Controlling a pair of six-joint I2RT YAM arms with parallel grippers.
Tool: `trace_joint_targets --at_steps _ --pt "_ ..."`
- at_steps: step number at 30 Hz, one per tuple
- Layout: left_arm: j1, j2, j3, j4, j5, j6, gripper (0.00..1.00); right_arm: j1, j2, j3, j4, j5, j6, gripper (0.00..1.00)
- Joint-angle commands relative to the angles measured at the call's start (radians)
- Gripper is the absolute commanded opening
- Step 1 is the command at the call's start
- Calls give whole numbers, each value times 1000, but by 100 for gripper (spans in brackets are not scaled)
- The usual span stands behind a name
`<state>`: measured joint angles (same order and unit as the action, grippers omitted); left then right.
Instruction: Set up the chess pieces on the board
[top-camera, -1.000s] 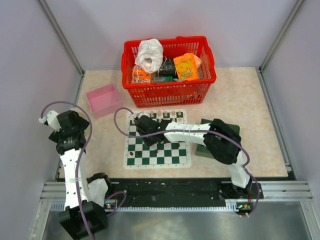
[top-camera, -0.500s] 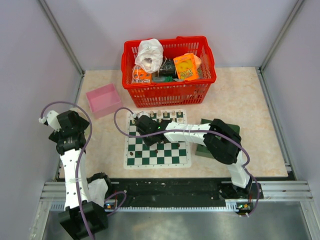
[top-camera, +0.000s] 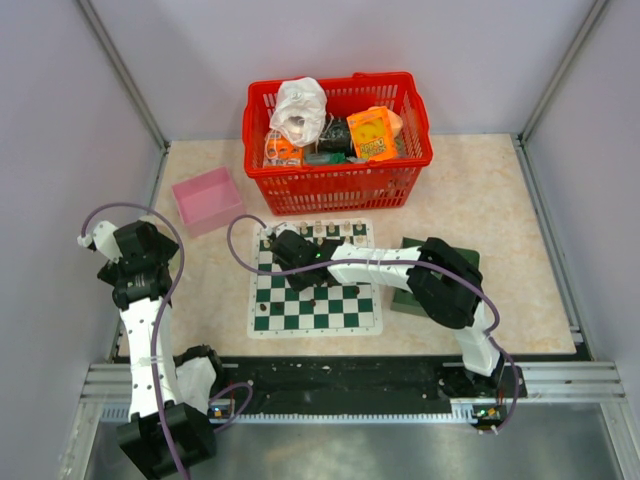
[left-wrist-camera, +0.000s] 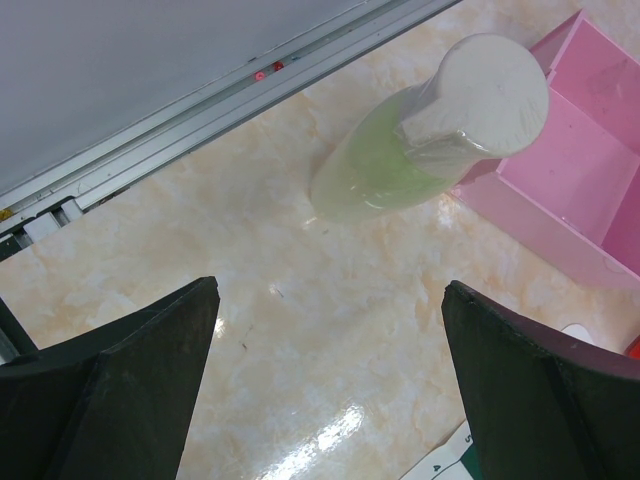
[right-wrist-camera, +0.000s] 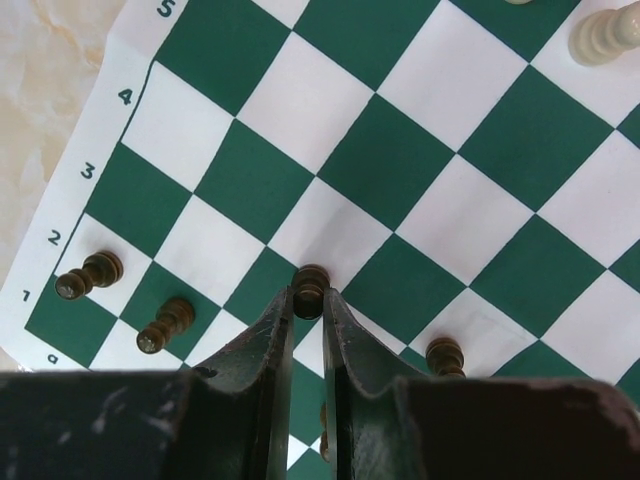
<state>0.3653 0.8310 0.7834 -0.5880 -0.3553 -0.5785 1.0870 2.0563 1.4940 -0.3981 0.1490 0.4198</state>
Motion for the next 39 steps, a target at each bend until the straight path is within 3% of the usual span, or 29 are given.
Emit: trace_joint_targets --at_steps 1,15,39 --pt "6 -13 -3 24 3 -7 99 17 -44 26 31 15 -15 13" --pt "7 -3 4 24 -4 -1 99 99 -133 -47 33 15 22 12" --pt "6 -4 2 24 1 -4 99 119 -82 -80 35 23 33 13"
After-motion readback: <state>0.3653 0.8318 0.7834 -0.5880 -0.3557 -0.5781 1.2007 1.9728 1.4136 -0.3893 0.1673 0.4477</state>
